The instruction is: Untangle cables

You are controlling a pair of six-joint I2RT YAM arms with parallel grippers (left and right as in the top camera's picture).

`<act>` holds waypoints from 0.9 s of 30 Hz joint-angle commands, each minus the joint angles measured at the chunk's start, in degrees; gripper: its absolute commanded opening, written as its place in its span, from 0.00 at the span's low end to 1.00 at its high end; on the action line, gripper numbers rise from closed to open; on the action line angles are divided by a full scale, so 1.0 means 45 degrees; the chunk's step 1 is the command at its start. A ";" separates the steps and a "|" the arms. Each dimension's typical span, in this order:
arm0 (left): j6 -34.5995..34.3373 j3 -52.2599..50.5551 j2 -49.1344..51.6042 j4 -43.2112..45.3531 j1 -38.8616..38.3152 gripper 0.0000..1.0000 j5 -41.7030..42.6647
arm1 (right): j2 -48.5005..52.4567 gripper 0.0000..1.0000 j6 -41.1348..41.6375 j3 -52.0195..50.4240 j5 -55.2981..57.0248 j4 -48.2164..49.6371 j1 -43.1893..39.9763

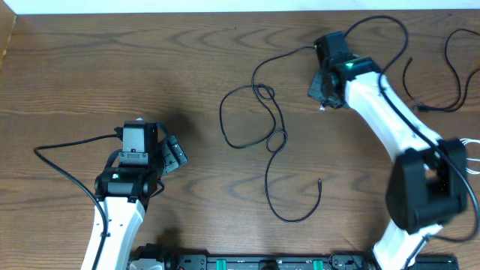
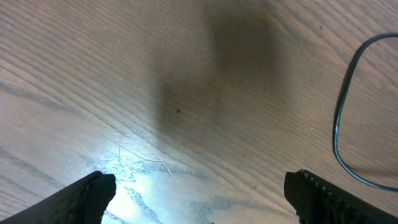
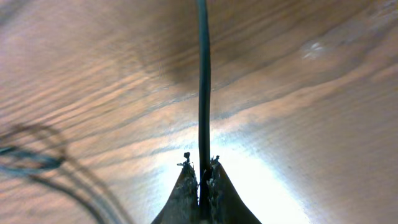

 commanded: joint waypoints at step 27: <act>0.0253 0.0073 0.0039 -0.0039 0.0068 0.93 -0.0121 | -0.2463 0.08 -0.1904 -0.0777 -0.4347 -0.3891 0.1953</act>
